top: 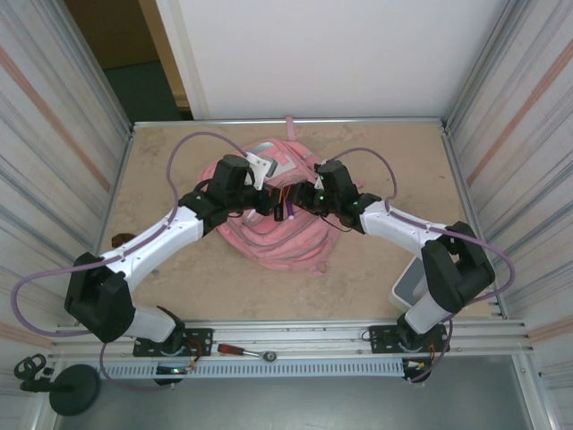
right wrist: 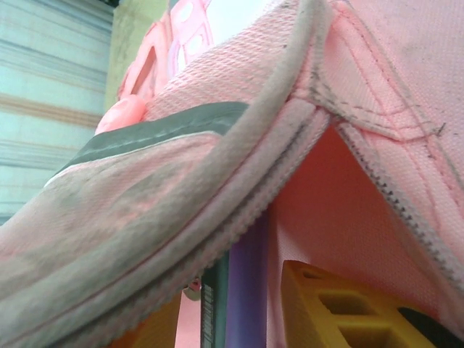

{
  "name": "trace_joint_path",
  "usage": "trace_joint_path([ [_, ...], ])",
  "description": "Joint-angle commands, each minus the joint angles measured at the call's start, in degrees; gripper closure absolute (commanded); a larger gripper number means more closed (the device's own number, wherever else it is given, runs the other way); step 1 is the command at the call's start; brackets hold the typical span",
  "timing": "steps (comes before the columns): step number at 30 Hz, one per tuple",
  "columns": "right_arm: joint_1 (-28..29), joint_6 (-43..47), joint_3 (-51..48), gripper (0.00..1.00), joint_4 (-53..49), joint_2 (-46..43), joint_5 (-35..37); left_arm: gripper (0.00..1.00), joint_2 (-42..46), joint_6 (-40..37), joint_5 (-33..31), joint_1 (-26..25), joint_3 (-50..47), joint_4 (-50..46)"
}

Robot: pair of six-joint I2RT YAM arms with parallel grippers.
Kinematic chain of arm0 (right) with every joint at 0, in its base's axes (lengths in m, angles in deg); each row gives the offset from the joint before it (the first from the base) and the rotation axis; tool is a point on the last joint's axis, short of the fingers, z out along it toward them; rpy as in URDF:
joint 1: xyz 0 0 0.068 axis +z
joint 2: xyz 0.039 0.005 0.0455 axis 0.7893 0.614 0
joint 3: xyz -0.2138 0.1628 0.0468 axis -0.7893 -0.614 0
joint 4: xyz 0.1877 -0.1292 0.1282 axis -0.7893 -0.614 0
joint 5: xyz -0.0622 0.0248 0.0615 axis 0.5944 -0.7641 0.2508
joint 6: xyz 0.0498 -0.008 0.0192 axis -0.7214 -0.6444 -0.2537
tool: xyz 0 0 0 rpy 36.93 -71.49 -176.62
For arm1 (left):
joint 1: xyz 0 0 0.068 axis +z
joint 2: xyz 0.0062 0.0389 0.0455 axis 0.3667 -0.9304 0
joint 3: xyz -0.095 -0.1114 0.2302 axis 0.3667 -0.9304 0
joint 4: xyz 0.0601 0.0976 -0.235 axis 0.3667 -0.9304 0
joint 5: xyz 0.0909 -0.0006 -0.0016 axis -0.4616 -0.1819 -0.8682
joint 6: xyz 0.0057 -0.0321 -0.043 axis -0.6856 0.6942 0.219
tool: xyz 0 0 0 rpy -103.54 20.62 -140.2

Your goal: Pack books, pencil case, and school supplies into a backpack

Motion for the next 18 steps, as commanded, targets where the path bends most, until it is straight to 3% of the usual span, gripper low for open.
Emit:
trace_joint_path([
  [1, -0.19, 5.24, -1.32, 0.61, -2.45, -5.45, -0.04, 1.0, 3.12, 0.29, 0.87, -0.79, 0.46, 1.27],
  [4, 1.61, 7.81, -2.21, 0.6, -6.03, -7.69, 1.37, 1.0, 2.73, 0.31, 1.51, -0.8, 0.58, 1.18],
  [8, 6.2, 11.47, -2.15, 0.62, -12.05, -9.17, 8.72, 1.0, 2.08, 0.57, 2.01, -0.78, 0.63, 1.65],
  [15, 9.91, 11.33, -2.96, 0.83, -11.65, -6.82, 10.33, 1.0, 1.96, 0.79, 1.88, -0.96, 0.46, 1.48],
  [18, 10.46, 11.33, -2.35, 0.88, -10.59, -4.82, 10.05, 1.0, 1.98, 0.68, 1.41, -0.98, 0.3, 1.41],
])
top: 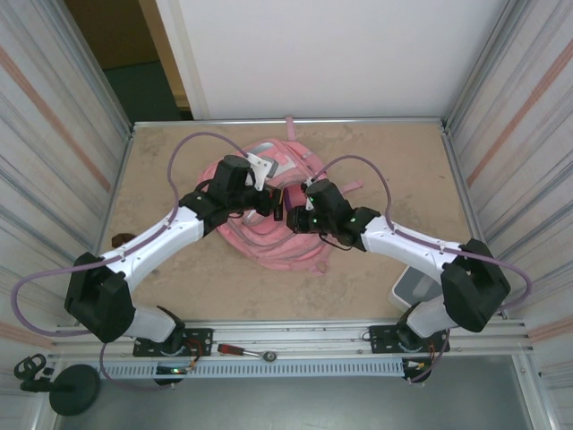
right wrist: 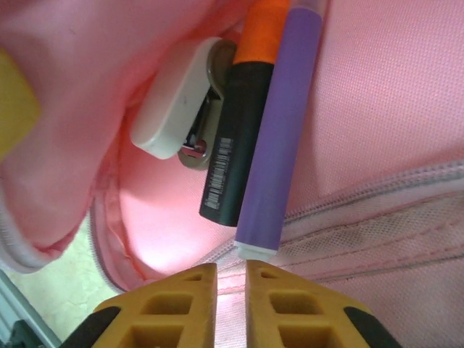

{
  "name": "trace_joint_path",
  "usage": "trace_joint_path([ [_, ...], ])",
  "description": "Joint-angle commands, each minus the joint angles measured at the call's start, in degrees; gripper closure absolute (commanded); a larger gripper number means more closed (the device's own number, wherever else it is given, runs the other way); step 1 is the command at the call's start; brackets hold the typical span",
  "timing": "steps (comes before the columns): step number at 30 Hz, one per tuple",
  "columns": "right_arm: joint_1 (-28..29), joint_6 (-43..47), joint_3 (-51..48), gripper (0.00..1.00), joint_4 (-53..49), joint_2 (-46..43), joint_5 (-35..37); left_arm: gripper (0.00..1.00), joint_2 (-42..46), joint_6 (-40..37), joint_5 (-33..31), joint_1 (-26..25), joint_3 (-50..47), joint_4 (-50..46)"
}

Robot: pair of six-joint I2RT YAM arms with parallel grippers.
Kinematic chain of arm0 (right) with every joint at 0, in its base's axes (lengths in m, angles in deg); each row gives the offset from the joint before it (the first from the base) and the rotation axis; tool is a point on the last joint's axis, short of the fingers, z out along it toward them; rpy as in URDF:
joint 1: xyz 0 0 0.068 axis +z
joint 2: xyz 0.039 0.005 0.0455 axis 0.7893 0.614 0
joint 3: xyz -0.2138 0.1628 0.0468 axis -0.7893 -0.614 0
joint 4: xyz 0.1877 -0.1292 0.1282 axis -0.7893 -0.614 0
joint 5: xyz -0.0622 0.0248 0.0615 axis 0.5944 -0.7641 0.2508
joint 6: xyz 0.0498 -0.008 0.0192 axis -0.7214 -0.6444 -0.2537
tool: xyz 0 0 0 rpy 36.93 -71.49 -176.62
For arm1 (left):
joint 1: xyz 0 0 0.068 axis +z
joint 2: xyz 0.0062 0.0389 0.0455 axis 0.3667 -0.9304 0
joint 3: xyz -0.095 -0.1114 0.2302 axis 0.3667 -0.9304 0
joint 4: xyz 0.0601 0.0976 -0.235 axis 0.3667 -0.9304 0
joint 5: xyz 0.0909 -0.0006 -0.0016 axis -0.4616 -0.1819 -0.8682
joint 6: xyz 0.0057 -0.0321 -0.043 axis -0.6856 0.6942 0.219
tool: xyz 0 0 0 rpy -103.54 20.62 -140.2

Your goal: Pack books, pencil case, and school supplies into a backpack

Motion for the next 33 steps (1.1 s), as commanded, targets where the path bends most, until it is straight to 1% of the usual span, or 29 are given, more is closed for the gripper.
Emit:
trace_joint_path([
  [1, 0.57, 0.93, 0.71, 0.88, -0.02, 2.24, 1.69, 1.0, 1.98, 0.69, 1.39, -0.71, 0.3, 1.55],
  [6, 0.27, 2.64, 4.55, 0.91, -0.31, 5.17, 3.77, 1.0, 1.81, 0.64, 1.12, -0.77, 0.16, 1.65],
  [9, -0.98, 2.9, 6.34, 0.92, 0.05, 7.22, 5.09, 1.0, 1.63, 0.6, 1.39, -0.79, 0.15, 1.82],
  [15, -3.96, 2.52, 8.61, 0.93, 1.91, 10.4, 1.78, 1.0, 2.13, -0.18, 0.72, -0.75, 0.38, 0.52],
  [21, -4.08, 3.95, 5.47, 0.89, 1.4, 5.71, -1.66, 1.0, 2.51, -0.52, -0.3, -0.72, -0.01, 0.49],
  [24, -3.49, 3.07, 3.64, 0.88, 1.26, 5.06, -2.36, 1.0, 1.8, -0.46, 0.2, -0.77, 0.05, 1.13],
  [30, -3.18, 1.5, 4.66, 0.89, 3.18, 9.15, -1.86, 1.0, 0.14, 0.17, 1.85, -0.79, 0.93, 1.52],
  [33, -3.09, 1.47, 6.41, 0.9, 4.49, 11.53, -3.33, 1.0, 0.44, 0.11, 1.45, -0.78, 0.83, 1.24],
])
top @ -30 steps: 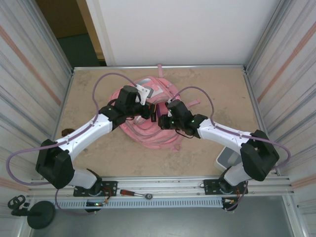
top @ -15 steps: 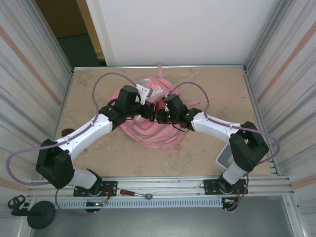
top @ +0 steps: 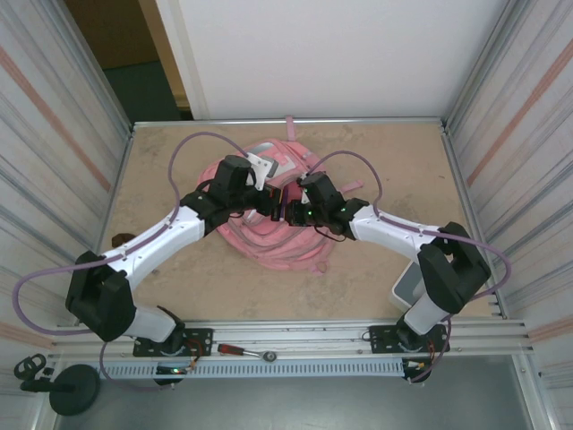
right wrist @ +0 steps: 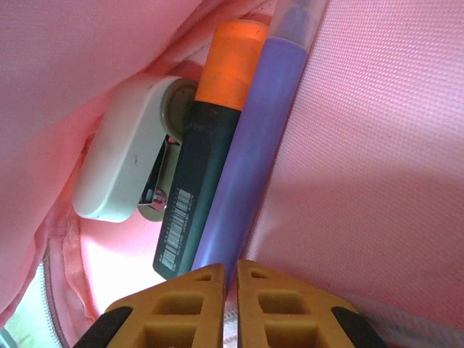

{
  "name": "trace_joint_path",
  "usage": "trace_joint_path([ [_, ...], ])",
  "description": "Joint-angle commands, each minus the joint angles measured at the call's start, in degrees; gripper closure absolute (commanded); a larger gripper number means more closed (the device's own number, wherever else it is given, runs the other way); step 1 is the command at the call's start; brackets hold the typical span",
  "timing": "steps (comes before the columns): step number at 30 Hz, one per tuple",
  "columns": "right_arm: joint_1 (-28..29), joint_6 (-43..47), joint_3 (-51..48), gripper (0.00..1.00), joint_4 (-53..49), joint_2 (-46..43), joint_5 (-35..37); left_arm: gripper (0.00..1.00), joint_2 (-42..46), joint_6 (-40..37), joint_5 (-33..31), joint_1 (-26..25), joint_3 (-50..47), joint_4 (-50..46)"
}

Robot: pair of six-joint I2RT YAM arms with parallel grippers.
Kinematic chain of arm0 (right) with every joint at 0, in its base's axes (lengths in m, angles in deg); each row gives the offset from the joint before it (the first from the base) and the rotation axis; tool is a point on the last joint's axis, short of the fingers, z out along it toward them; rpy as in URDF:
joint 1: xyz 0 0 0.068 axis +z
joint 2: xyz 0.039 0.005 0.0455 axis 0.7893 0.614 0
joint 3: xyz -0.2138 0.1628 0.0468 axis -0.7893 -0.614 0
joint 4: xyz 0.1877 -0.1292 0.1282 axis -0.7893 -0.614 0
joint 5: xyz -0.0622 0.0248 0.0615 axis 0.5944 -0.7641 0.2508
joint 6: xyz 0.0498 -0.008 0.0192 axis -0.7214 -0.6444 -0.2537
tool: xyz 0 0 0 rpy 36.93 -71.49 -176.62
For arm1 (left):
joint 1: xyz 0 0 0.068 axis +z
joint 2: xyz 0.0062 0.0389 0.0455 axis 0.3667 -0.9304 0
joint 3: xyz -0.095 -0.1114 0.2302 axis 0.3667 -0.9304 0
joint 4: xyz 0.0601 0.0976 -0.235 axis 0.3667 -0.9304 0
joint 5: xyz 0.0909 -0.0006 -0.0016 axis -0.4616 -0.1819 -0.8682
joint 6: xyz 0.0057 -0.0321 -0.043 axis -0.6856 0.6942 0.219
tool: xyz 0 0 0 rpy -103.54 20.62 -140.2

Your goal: Pack books, pencil case, and school supplies into a backpack

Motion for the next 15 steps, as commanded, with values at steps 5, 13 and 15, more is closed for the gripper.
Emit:
trace_joint_path([
  [5, 0.41, -0.63, 4.21, 0.9, 4.77, 4.95, -5.62, 1.0, 1.01, 0.0, 2.05, -0.74, 0.96, 0.63],
  [13, -3.3, 0.82, -4.68, 0.87, 2.59, -7.93, -4.99, 1.0, 0.0, 0.5, 1.86, -0.74, 0.3, 1.46],
  [15, -4.62, 1.85, -7.38, 0.85, 0.88, -12.27, -3.98, 1.0, -0.91, 0.65, 2.6, -0.79, 0.26, 1.56],
])
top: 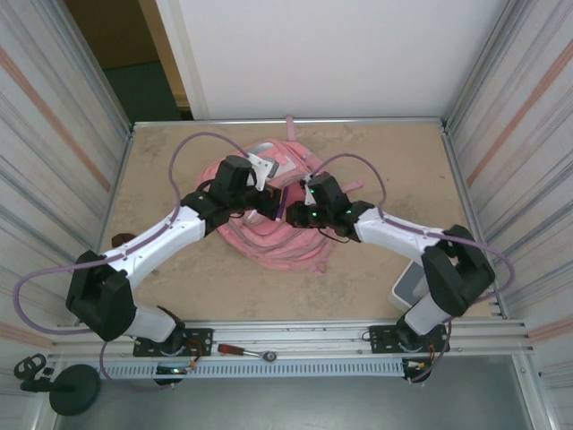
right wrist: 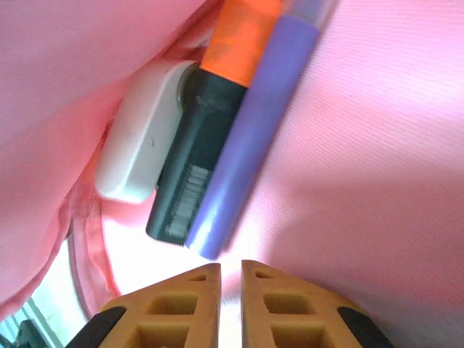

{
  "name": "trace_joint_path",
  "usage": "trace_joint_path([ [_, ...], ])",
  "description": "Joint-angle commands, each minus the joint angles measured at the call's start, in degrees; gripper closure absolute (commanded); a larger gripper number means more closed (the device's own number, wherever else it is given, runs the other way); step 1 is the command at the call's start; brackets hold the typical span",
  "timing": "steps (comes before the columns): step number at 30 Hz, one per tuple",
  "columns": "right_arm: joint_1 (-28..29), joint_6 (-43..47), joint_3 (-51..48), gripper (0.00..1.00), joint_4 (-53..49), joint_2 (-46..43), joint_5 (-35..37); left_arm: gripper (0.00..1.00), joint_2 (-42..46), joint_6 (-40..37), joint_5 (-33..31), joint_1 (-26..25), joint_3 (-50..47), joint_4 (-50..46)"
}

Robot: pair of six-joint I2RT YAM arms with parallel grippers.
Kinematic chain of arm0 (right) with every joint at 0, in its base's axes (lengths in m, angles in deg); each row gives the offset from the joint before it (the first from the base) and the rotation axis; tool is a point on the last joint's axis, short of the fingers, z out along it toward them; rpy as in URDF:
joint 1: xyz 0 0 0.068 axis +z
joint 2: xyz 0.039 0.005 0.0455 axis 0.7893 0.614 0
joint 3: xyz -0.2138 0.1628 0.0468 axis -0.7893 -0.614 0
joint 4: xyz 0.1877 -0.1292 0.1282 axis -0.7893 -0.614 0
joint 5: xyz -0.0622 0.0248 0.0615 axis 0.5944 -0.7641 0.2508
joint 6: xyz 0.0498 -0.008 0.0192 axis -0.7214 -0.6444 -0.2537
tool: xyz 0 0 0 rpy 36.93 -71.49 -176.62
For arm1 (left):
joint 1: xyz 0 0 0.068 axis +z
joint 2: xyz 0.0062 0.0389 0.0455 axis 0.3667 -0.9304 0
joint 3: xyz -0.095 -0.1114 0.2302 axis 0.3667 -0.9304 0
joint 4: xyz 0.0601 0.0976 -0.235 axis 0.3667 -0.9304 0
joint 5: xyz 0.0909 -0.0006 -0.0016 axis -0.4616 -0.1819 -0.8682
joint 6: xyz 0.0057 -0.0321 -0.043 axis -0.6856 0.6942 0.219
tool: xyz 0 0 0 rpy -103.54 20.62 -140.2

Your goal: Pack books, pencil case, and school supplies into a backpack

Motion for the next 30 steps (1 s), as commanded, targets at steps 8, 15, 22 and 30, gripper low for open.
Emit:
trace_joint_path([
  [8, -12.84, 4.09, -8.27, 0.69, -11.26, -19.38, 6.05, 0.8, -6.68, 1.22, 1.51, -4.78, -2.68, 3.51],
  [15, -16.89, 3.28, -9.97, 0.54, -10.55, -18.69, 3.33, 0.43, -7.87, -1.49, 1.72, -7.77, -0.89, -0.49],
  [22, -12.58, 0.79, -13.56, 0.38, -5.46, -15.01, 2.8, 0.15, 2.22, -2.89, -3.38, -6.69, -4.64, 1.07],
  [30, -10.09, -2.17, -13.53, 0.35, -0.82, -7.93, 2.64, 0.04, 4.28, 3.12, -7.5, 6.15, -6.81, 0.87],
])
